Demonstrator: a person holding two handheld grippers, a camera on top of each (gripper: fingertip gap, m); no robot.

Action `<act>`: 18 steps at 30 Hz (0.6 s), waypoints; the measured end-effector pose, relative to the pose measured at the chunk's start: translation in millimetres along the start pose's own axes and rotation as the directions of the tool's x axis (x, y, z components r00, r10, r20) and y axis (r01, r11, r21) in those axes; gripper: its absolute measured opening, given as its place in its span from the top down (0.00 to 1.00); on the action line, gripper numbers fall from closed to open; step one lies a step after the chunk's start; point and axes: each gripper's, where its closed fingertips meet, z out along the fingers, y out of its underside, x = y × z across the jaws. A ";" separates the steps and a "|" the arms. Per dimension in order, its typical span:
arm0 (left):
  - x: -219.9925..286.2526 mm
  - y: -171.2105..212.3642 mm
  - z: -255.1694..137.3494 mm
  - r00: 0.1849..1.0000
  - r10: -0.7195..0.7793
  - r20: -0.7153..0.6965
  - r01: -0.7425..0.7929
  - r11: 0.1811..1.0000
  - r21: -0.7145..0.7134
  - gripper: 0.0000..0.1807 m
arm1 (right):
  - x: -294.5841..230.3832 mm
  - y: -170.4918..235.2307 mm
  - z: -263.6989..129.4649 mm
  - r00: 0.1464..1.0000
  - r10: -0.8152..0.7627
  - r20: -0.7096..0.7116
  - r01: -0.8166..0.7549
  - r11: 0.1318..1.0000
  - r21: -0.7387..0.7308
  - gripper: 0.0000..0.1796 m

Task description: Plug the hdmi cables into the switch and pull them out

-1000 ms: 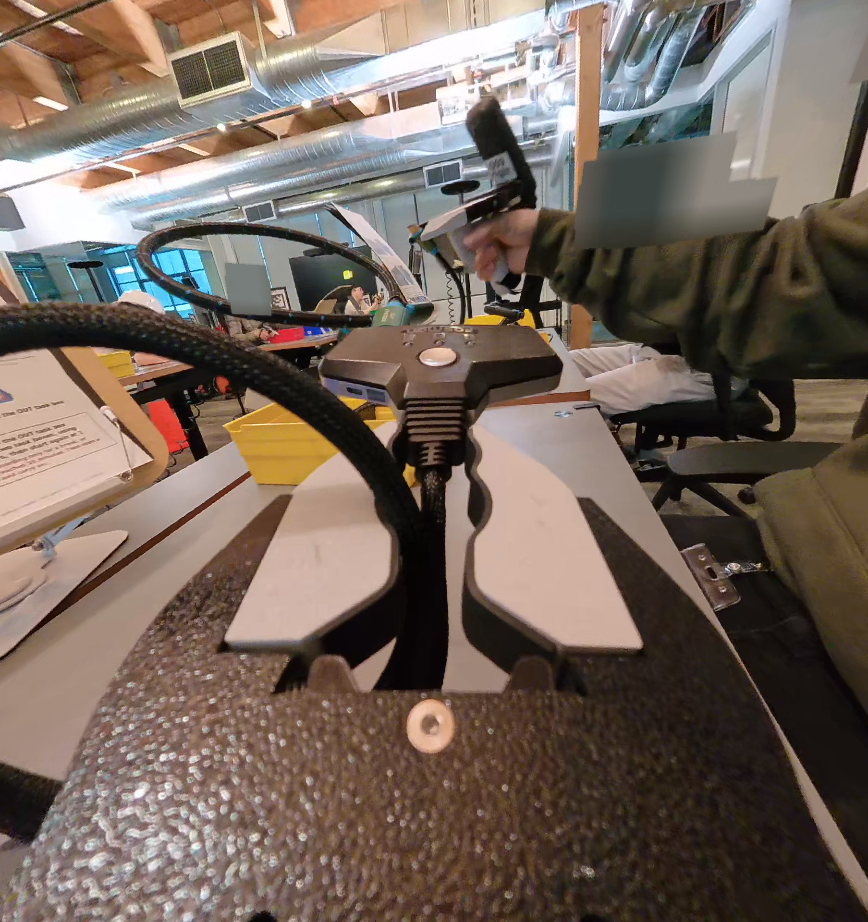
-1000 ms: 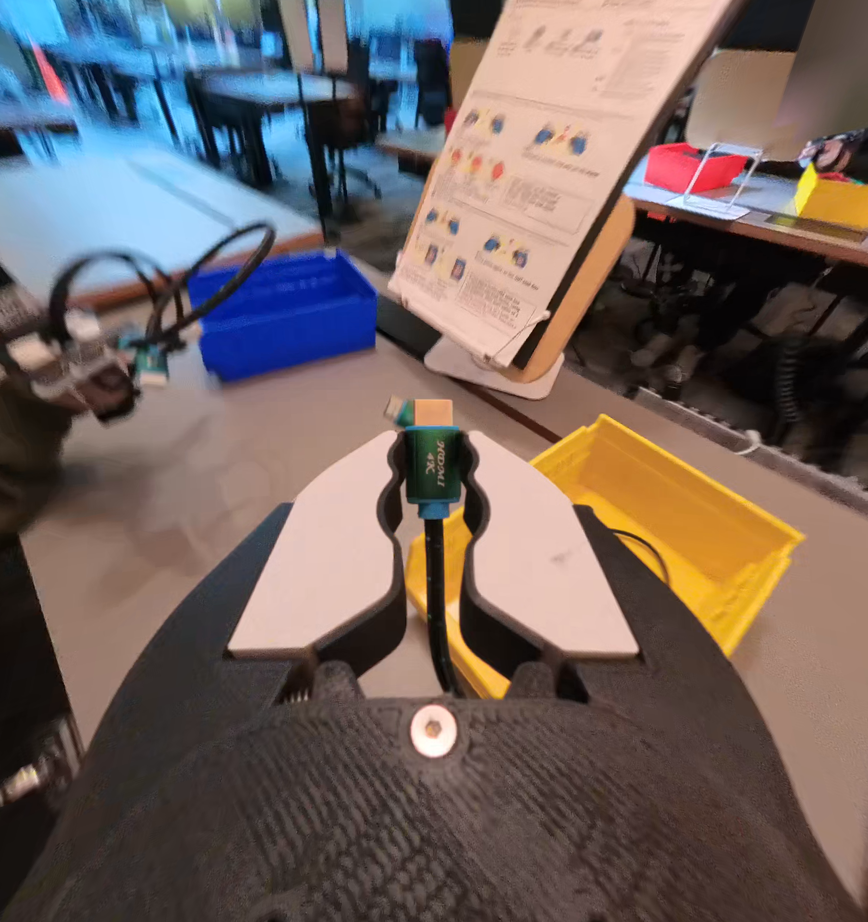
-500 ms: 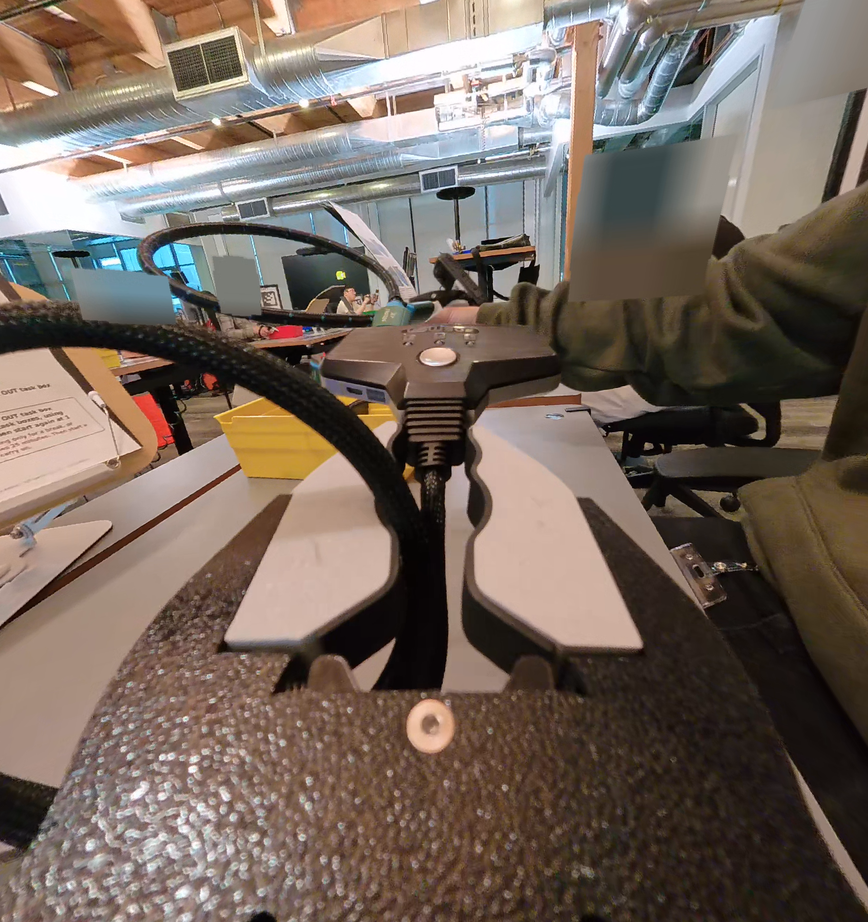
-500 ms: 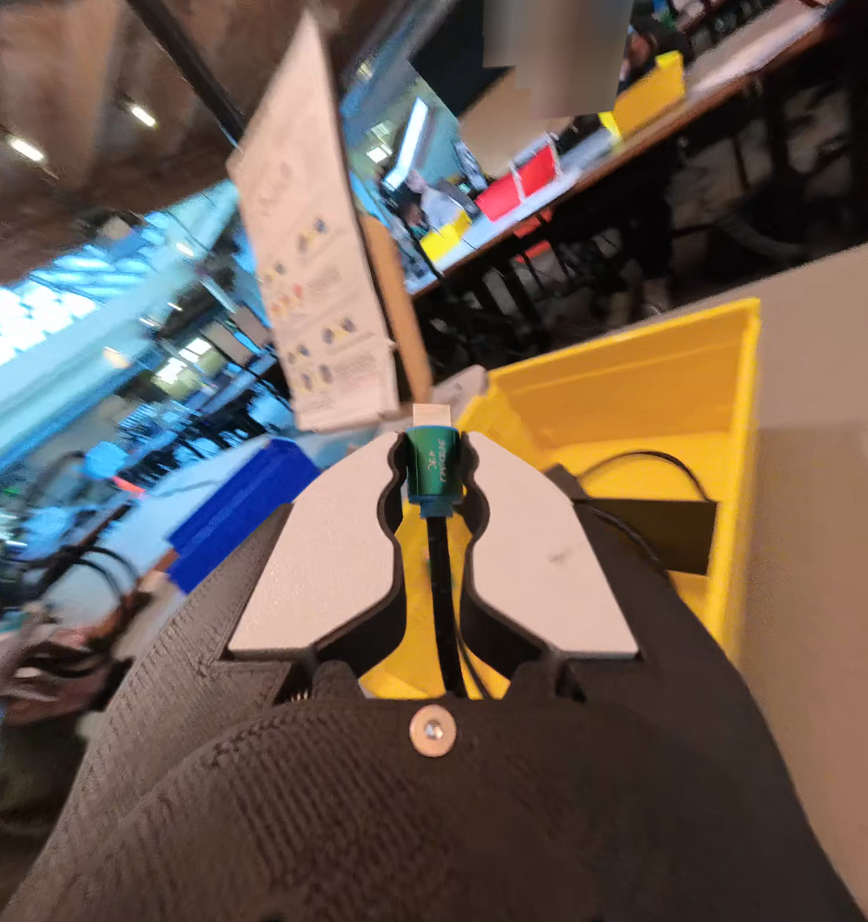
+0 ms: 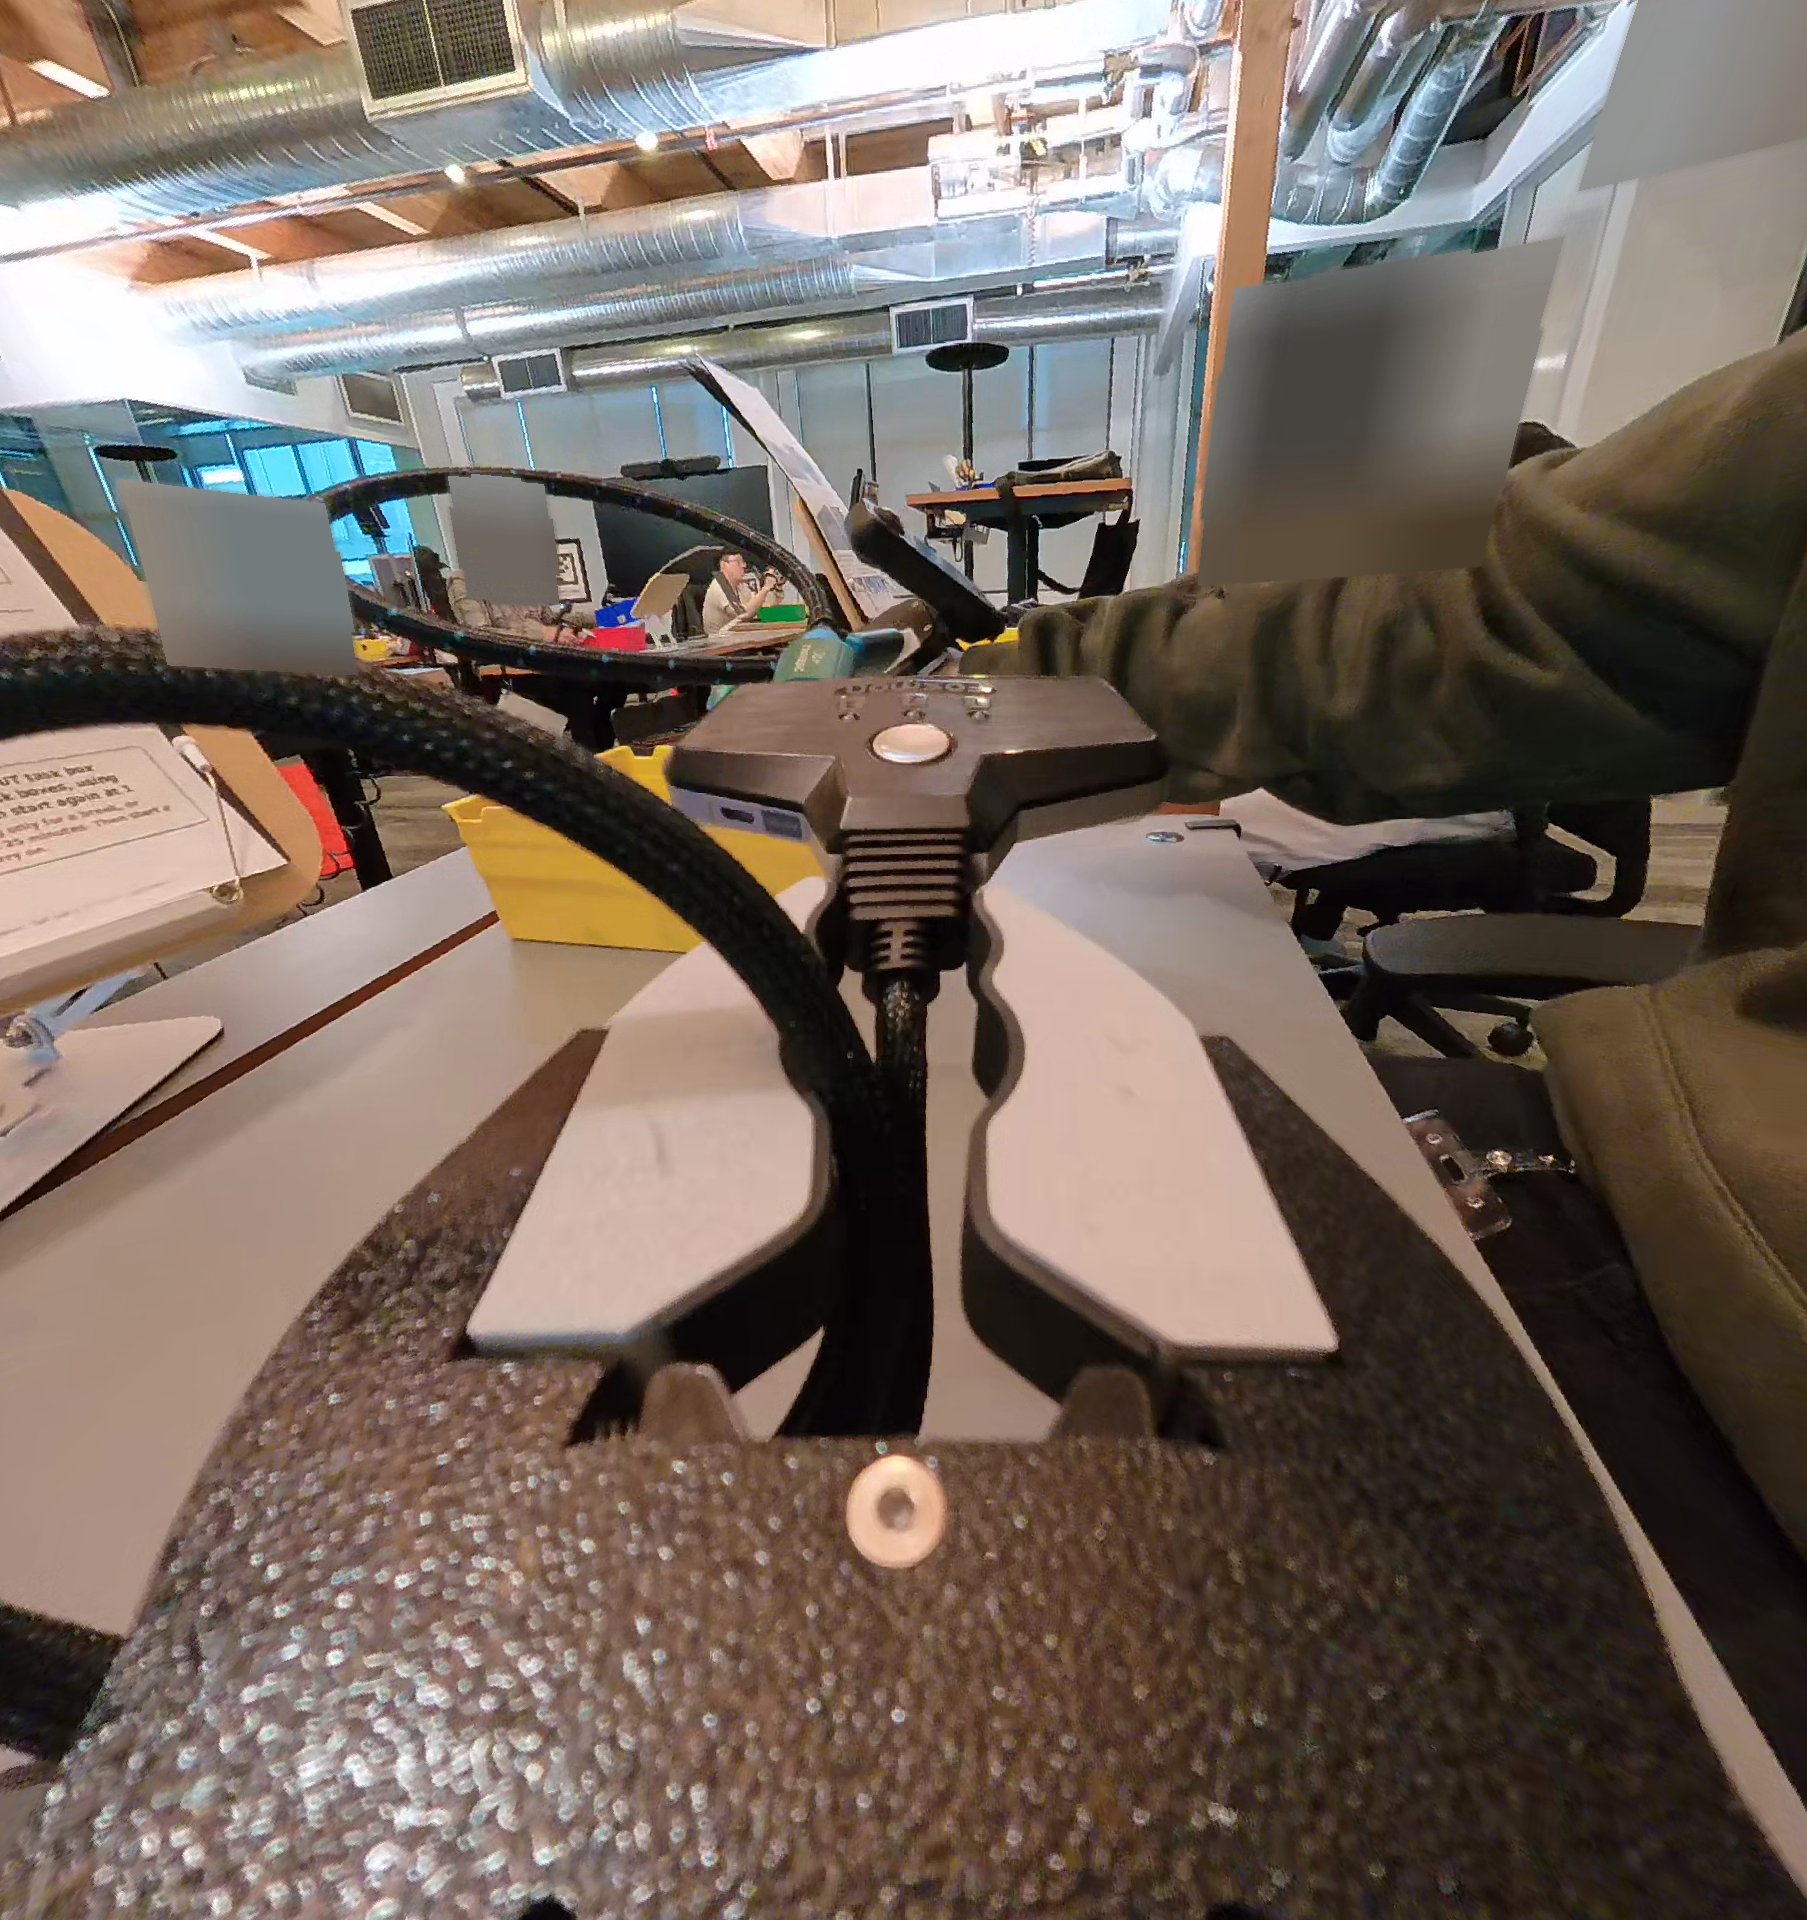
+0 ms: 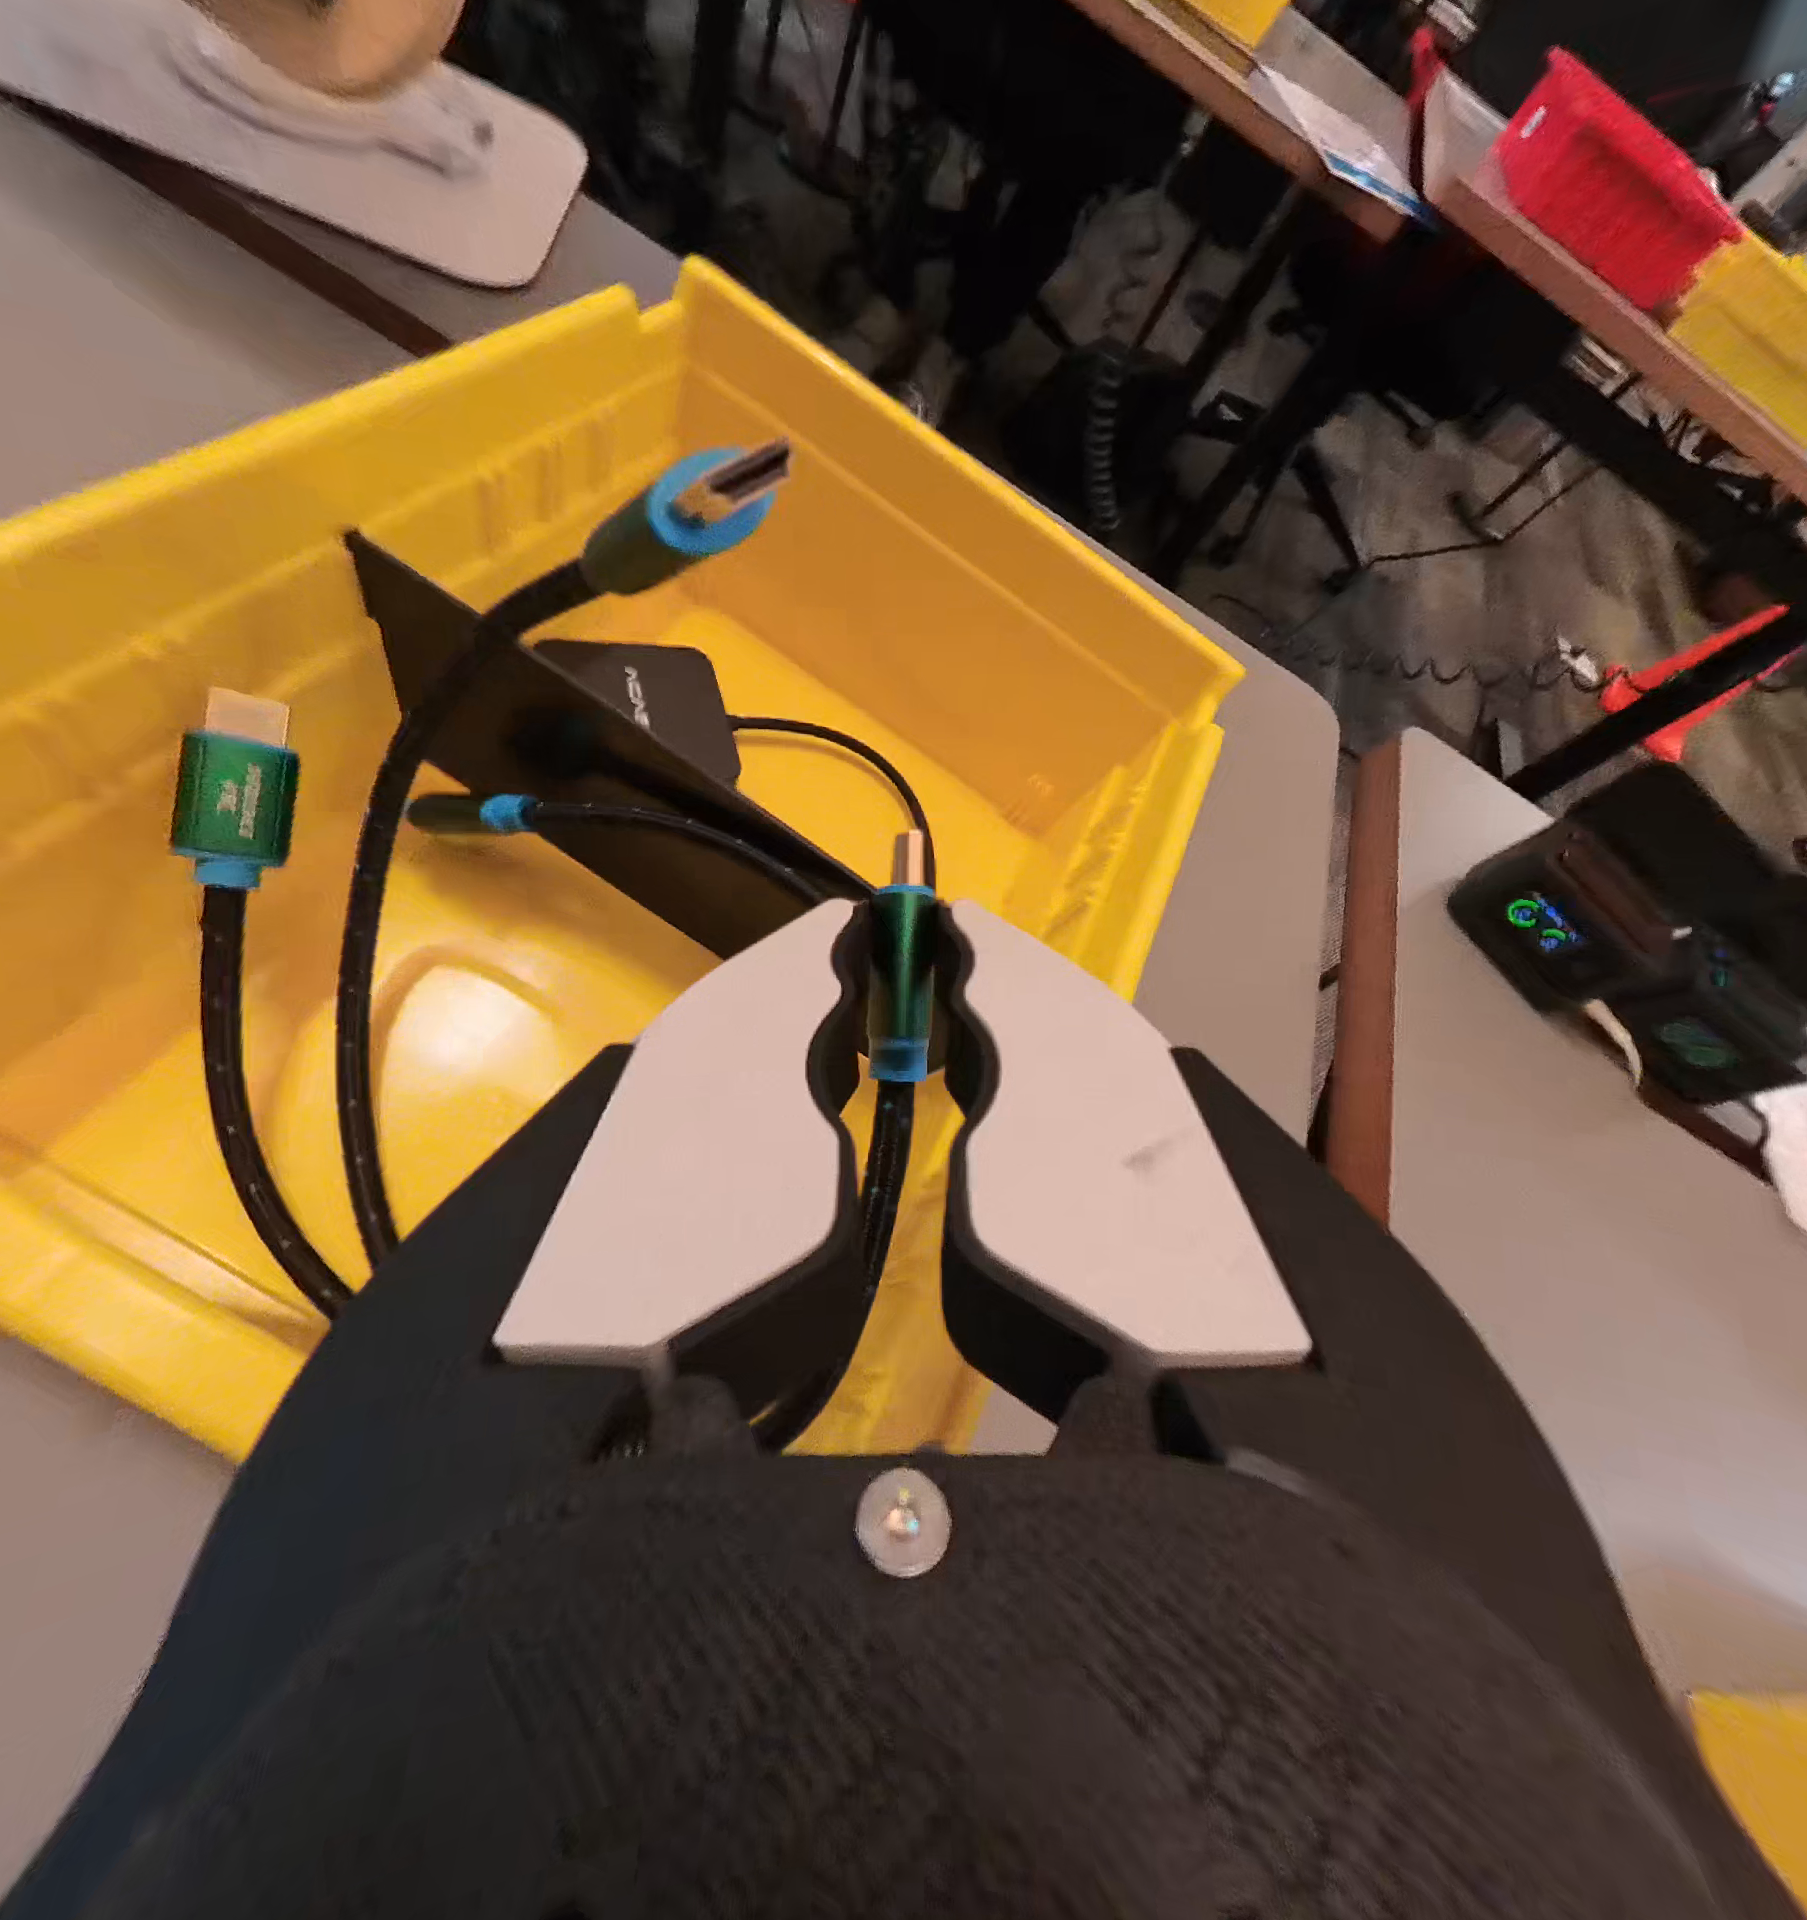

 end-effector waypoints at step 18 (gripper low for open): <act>8.0 12.5 10.9 0.999 0.009 -0.049 -0.011 0.999 -0.052 0.88 | -118.2 -76.5 -89.8 0.927 -0.221 0.303 0.142 0.955 0.261 0.68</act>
